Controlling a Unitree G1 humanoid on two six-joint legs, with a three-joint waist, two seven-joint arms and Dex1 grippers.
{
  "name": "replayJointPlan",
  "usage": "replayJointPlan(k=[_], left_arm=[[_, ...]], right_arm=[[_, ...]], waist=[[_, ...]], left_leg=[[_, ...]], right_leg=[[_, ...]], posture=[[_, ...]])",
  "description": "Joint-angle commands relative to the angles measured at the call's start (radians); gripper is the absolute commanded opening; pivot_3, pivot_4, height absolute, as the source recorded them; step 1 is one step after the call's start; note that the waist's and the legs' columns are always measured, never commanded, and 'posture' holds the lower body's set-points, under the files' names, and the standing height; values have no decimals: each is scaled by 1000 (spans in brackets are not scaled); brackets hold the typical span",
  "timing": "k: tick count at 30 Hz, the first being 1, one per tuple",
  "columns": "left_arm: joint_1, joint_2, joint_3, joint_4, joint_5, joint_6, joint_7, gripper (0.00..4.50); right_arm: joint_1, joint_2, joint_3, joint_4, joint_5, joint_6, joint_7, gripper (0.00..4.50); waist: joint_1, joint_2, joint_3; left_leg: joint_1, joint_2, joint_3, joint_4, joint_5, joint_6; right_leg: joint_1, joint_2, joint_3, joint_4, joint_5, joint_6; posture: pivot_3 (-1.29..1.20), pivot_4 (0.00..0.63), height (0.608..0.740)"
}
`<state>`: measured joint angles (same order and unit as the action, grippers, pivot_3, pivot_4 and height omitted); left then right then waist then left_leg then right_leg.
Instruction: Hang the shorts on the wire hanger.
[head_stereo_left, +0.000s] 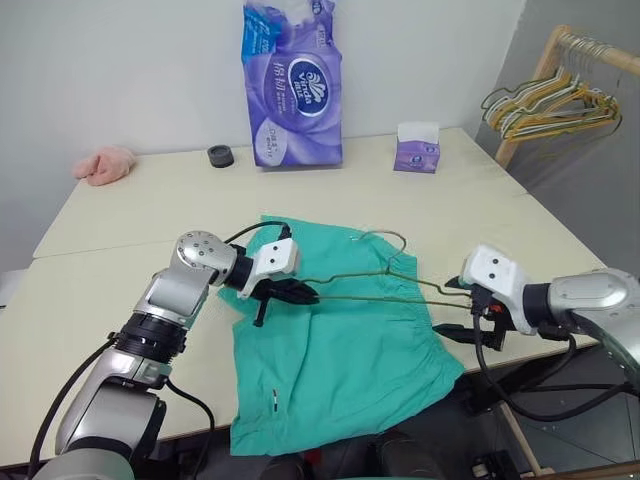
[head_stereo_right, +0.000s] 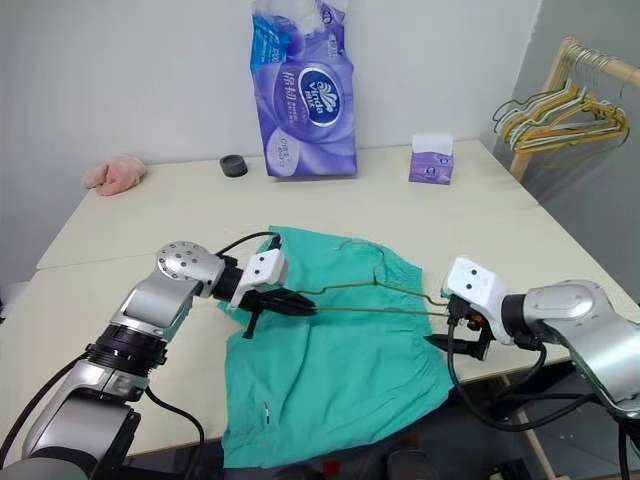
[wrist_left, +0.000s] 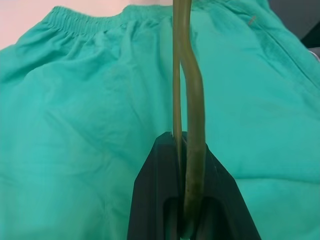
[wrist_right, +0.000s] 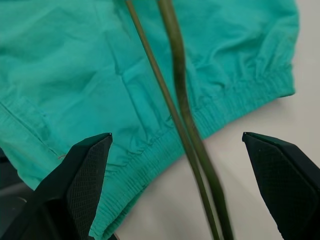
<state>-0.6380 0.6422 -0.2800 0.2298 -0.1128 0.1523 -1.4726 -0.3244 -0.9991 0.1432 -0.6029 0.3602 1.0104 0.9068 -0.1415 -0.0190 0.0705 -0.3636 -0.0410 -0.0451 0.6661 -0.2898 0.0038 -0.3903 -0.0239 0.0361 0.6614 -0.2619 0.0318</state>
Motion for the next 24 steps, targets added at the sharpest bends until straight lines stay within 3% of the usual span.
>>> replayJointPlan(k=[1, 5, 15, 20, 24], left_arm=[[-6, 9, -7, -44, -2, -1, -1, 0], [2, 8, -11, -55, -2, 1, 0, 0], [20, 17, -30, -67, 8, -9, 0, 0], [18, 6, -30, -64, -1, 23, 12, 0], [17, -18, -10, -70, -42, 39, 7, 1072]], right_arm=[[-46, -12, 31, 5, -17, 2, -6, 4451], [-75, -17, 74, 23, -29, 2, -4, 3524], [-82, -24, 97, -3, -13, 33, 13, 25], [-81, -21, 92, -12, -7, 41, 14, 25], [-77, -24, 86, -16, -8, 38, 13, 0]], waist=[[0, 0, 0], [0, 0, 0], [-1, 0, 0], [0, 0, 0], [0, 0, 0]], left_leg=[[0, 0, 0, 0, 0, 0], [0, 0, 0, 0, 0, 0], [0, 0, 0, 0, 0, 0], [0, 0, 0, 0, 0, 0], [0, 0, 0, 0, 0, 0]], right_leg=[[0, 0, 0, 0, 0, 0], [0, 0, 0, 0, 0, 0], [0, 0, 0, 0, 0, 0], [0, 0, 0, 0, 0, 0], [0, 0, 0, 0, 0, 0]], posture=[[-229, 30, 740], [-229, 30, 740], [-231, 32, 740], [-233, 32, 740], [-236, 32, 740]])
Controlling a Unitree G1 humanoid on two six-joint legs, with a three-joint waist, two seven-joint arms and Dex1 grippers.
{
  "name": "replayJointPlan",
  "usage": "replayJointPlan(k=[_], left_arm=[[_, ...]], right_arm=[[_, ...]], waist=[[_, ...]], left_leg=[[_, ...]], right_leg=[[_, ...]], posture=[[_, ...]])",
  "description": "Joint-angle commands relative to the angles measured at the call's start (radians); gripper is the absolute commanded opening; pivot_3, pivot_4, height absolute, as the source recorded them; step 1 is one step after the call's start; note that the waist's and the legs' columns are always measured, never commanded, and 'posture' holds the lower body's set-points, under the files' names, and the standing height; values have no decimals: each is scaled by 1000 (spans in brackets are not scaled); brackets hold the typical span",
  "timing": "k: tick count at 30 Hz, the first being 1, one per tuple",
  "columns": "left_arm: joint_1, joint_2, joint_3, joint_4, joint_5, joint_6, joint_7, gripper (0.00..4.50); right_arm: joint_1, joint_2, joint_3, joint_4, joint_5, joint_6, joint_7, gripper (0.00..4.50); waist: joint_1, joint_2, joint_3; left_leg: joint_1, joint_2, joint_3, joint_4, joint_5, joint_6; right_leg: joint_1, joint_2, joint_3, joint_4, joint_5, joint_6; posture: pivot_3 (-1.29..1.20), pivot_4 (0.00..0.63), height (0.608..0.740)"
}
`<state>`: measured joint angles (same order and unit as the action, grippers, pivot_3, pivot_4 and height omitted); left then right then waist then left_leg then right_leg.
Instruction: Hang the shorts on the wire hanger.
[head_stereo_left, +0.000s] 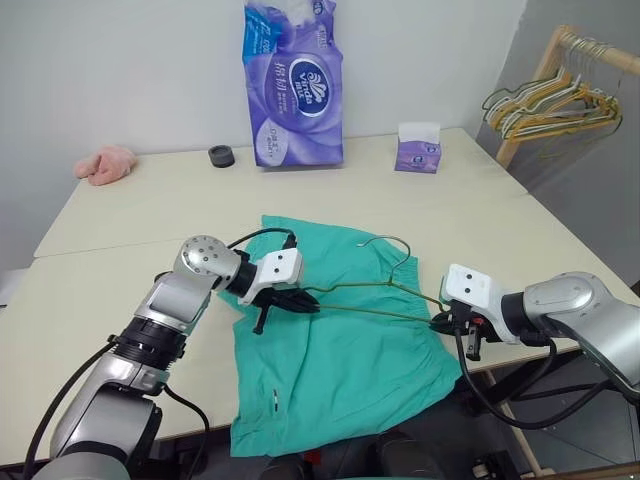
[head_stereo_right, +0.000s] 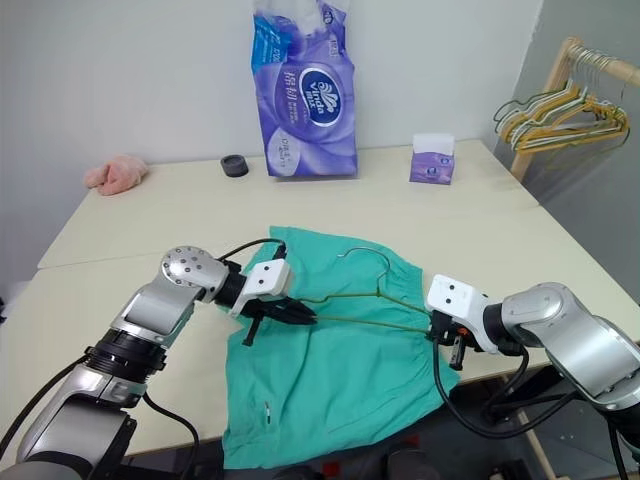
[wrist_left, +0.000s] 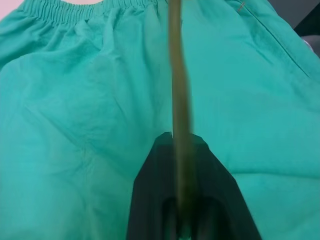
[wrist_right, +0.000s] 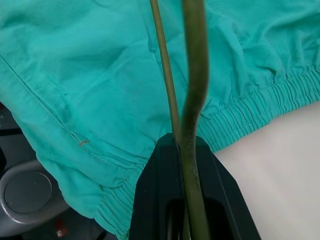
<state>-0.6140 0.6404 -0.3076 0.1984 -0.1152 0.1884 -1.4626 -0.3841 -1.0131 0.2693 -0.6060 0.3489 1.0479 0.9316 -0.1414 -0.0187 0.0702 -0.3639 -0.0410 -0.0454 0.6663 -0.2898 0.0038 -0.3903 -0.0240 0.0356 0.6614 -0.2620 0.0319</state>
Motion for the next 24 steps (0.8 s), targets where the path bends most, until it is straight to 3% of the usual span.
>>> replayJointPlan(k=[1, 7, 12, 19, 24], left_arm=[[-7, -24, 26, -37, -49, 10, 5, 1388], [-18, -57, 88, 28, -84, 27, 81, 3245], [-37, -33, 142, 100, -116, 46, 98, 3245], [-89, -25, 224, 253, -130, 77, 153, 3245], [-54, -21, 216, 219, -146, 112, 124, 3245]], right_arm=[[-14, -12, -43, -14, 6, 0, -13, 0], [33, -19, -96, -28, 30, 16, -23, 0], [99, -21, -181, -48, 67, 57, -42, 0], [274, 6, -395, -68, 127, 143, -98, 0], [453, 23, -569, -58, 130, 171, -128, 0]], waist=[[0, 0, 0], [0, 0, 0], [-1, 0, 0], [4, -1, -1], [3, -1, -1]], left_leg=[[0, 0, 0, 0, 0, 0], [0, 0, 0, 0, 0, 0], [0, 0, 0, 0, 0, 0], [0, 0, 0, 0, 0, 0], [-1, 0, -1, 0, 0, 0]], right_leg=[[0, 0, 0, 0, 0, 0], [0, 0, 0, 0, 0, 0], [0, 0, 0, 0, 0, 0], [0, 0, 0, 0, 0, 0], [0, 0, -1, 0, 0, 0]], posture=[[-236, 32, 740], [-244, 35, 740], [-248, 36, 740], [-249, 34, 740], [-257, 36, 740]])
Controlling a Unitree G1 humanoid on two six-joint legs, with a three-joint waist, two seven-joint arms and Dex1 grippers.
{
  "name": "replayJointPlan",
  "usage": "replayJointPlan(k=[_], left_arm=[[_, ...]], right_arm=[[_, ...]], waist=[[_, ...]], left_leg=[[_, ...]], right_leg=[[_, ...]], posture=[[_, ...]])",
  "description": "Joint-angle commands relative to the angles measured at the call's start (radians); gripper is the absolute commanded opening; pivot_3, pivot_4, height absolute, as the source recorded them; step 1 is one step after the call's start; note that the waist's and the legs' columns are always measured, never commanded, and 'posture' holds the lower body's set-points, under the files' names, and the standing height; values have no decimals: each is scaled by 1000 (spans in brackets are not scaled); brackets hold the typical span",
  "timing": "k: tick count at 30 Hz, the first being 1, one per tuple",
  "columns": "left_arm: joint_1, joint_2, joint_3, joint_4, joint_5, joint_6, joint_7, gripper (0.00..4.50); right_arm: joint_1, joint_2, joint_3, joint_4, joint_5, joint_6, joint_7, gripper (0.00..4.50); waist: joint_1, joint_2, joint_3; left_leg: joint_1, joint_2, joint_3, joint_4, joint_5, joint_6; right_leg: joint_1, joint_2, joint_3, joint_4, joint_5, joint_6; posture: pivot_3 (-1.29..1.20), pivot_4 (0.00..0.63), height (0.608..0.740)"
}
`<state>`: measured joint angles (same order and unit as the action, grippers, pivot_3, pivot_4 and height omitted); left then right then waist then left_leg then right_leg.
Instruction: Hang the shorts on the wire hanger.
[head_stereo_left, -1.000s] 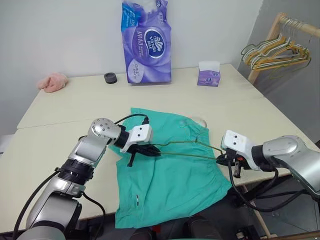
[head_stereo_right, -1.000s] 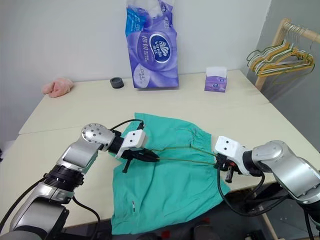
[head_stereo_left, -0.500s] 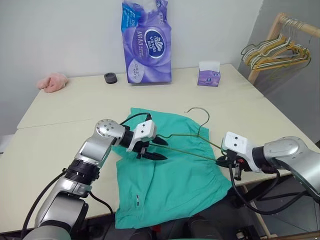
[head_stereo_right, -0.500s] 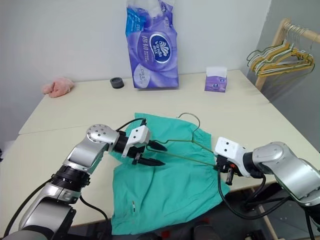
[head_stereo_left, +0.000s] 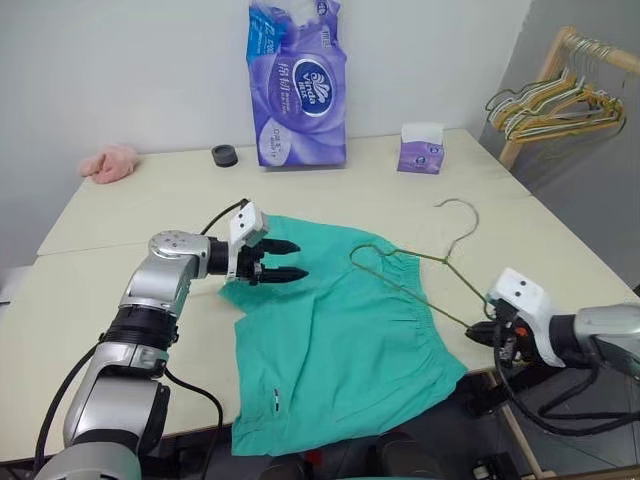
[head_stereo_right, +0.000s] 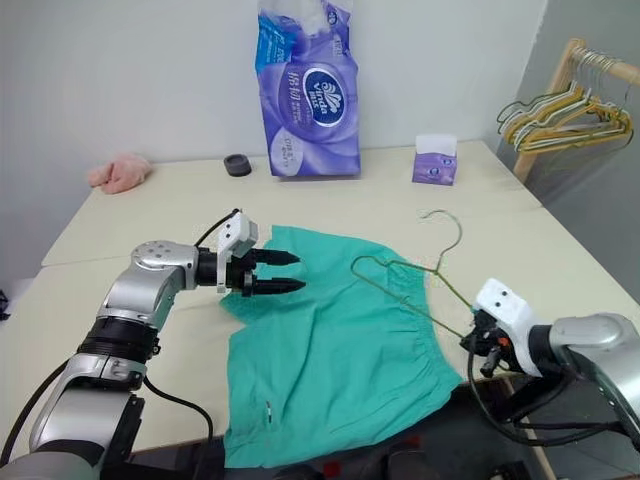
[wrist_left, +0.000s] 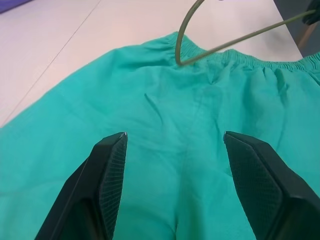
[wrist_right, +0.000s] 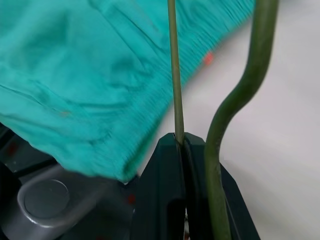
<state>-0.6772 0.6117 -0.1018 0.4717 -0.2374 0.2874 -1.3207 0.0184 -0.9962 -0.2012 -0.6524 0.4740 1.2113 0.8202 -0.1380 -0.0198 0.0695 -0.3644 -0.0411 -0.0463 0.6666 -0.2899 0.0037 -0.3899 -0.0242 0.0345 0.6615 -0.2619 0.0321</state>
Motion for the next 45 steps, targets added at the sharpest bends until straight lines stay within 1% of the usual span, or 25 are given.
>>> replayJointPlan(k=[1, 4, 6, 9, 17, 23, 30, 34, 36, 40, 45], left_arm=[[26, 8, 3, -85, -32, 26, -32, 3245], [51, 2, -11, -137, -47, 51, -57, 3245], [56, -2, -18, -152, -48, 58, -59, 3245], [55, -11, -26, -162, -46, 61, -57, 3245], [45, -23, -34, -158, -43, 56, -59, 3245], [52, -22, -31, -165, -41, 57, -49, 3245], [56, -19, -29, -177, -43, 62, -39, 3245], [56, -17, -29, -184, -41, 63, -36, 3245], [56, -17, -30, -187, -41, 66, -34, 3245], [55, -20, -33, -186, -37, 63, -30, 3245], [47, -25, -35, -171, -32, 52, -24, 3245]], right_arm=[[109, 17, -147, -2, -4, 10, -23, 0], [233, 49, -233, 27, -29, -9, -52, 0], [271, 65, -241, 40, -38, -29, -70, 0], [297, 82, -218, 50, -52, -51, -97, 0], [209, 89, -147, 38, -25, -43, -126, 0], [167, 65, -106, 8, -7, -36, -123, 0], [157, 22, -52, -46, -8, -47, -121, 0], [179, -50, 23, -109, -69, -102, -136, 0], [186, -70, 49, -114, -95, -125, -148, 0], [212, -124, 87, -106, -170, -191, -162, 0], [186, -103, 87, -76, -175, -197, -164, 0]], waist=[[-1, 0, 0], [0, 0, -1], [-1, 0, -1], [-4, 1, -3], [-7, 2, -3], [-4, 2, -3], [-4, 2, -3], [-4, 2, -3], [-4, 1, -3], [-3, 1, -3], [-4, 1, -3]], left_leg=[[0, 0, 0, 0, 0, 0], [0, 0, 0, 0, 0, 0], [0, 0, 0, 0, 0, 0], [1, 0, 1, 0, 0, 0], [1, 0, 2, 0, 0, 0], [1, 0, 2, 0, 0, 0], [1, 0, 1, 0, 0, 0], [1, 0, 2, 0, 0, 0], [1, 0, 1, 0, 0, 0], [1, 0, 2, 0, 0, 0], [1, 0, 1, 0, 0, 0]], right_leg=[[0, 0, 0, 0, 0, 0], [0, 0, 0, 0, 0, 0], [0, 0, 0, 0, 0, 0], [1, 0, 1, 1, 0, 1], [1, 1, 1, 0, 0, 1], [1, 1, 2, 0, 0, 1], [1, 1, 1, 0, -1, 1], [1, 1, 2, 0, -1, 2], [1, 1, 1, 0, -3, 5], [1, 1, 2, 0, -3, 5], [1, 1, 2, 0, -3, 5]], posture=[[-260, 36, 740], [-265, 35, 740], [-269, 35, 740], [-272, 32, 740], [-264, 35, 740], [-255, 35, 740], [-256, 35, 740], [-256, 35, 740], [-256, 35, 740], [-256, 35, 740], [-262, 39, 740]])
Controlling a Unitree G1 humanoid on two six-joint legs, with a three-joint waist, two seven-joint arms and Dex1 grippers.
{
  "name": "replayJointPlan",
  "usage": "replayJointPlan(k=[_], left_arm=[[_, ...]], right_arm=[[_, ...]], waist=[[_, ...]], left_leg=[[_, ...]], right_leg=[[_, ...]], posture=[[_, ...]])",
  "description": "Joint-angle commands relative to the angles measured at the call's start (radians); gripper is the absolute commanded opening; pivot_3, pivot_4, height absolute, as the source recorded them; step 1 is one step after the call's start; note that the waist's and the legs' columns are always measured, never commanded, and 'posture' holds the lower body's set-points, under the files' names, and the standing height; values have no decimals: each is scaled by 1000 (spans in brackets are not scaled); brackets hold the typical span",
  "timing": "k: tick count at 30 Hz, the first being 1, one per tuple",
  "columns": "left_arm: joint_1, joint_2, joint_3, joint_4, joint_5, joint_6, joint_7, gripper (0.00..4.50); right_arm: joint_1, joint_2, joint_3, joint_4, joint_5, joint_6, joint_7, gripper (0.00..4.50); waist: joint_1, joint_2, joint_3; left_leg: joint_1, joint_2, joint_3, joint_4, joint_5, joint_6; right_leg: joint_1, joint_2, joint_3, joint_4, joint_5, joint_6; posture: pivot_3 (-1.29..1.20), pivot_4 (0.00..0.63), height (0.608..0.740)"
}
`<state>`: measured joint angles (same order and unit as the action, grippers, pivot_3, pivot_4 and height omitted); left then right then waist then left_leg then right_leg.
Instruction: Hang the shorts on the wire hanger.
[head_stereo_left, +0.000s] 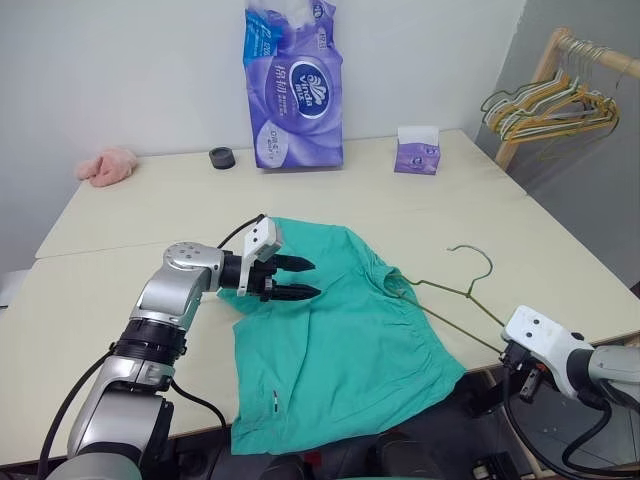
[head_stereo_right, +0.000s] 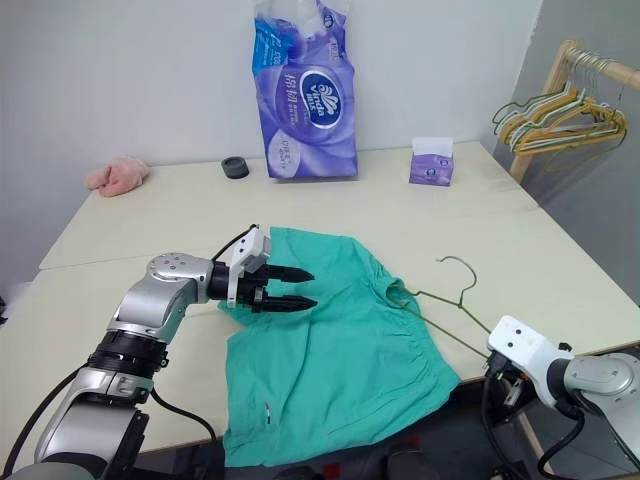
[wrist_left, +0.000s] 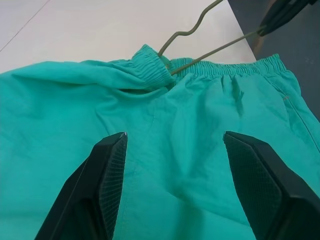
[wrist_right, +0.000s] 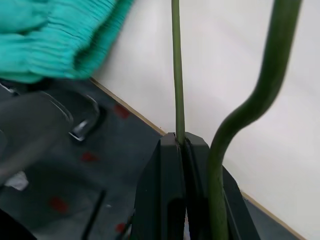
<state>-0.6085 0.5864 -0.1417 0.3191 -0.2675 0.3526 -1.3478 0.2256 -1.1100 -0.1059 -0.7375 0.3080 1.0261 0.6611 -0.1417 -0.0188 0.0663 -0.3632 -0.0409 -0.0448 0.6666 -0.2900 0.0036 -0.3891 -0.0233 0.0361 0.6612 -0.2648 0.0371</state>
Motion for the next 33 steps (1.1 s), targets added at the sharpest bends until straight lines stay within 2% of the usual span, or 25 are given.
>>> replayJointPlan(k=[1, 8, 13, 17, 20, 28, 33], left_arm=[[-22, -1, 4, -16, 0, -16, 5, 3245], [-30, -8, 4, 3, 4, -34, 10, 3245], [-35, -11, 5, 12, 8, -43, 10, 3245], [-37, -12, 7, 18, 9, -48, 12, 3245], [-35, -12, 10, 12, 8, -44, 18, 3245], [-35, -13, 17, 4, 3, -41, 35, 3245], [-33, -14, 23, 2, -1, -43, 40, 3245]], right_arm=[[-38, 14, -1, 34, -13, -20, -5, 0], [-143, -37, 93, 200, -97, -151, 43, 0], [-228, -81, 171, 295, -128, -300, 166, 0], [-293, -51, 175, 331, -68, -289, 257, 0], [-373, 11, 203, 369, -21, -209, 285, 0], [-481, 108, 304, 512, -117, -190, 226, 0], [-517, 165, 300, 480, -58, -138, 252, 0]], waist=[[0, 0, 0], [-2, 0, 0], [-3, 0, 0], [-3, 0, 0], [-3, 0, 0], [2, 0, 0], [0, 0, 0]], left_leg=[[0, 0, 0, 0, 0, 0], [0, 0, 0, 0, 0, 0], [0, 0, 1, 0, 0, 0], [0, 0, 1, 0, 0, 0], [0, 0, 1, 0, 0, 0], [0, 0, 0, 0, 0, 0], [0, 0, 0, 0, 0, 0]], right_leg=[[0, 0, 0, 0, 0, 0], [0, 0, 0, 0, 2, -4], [0, 0, 0, 0, 2, -4], [0, 0, 0, 0, 2, -4], [0, 0, 0, 0, 3, -4], [0, -1, 0, 0, 3, -5], [-1, -1, 0, 0, 3, -5]], posture=[[-265, 39, 740], [-264, 37, 740], [-256, 36, 740], [-247, 37, 740], [-242, 38, 740], [-234, 38, 740], [-228, 35, 740]])
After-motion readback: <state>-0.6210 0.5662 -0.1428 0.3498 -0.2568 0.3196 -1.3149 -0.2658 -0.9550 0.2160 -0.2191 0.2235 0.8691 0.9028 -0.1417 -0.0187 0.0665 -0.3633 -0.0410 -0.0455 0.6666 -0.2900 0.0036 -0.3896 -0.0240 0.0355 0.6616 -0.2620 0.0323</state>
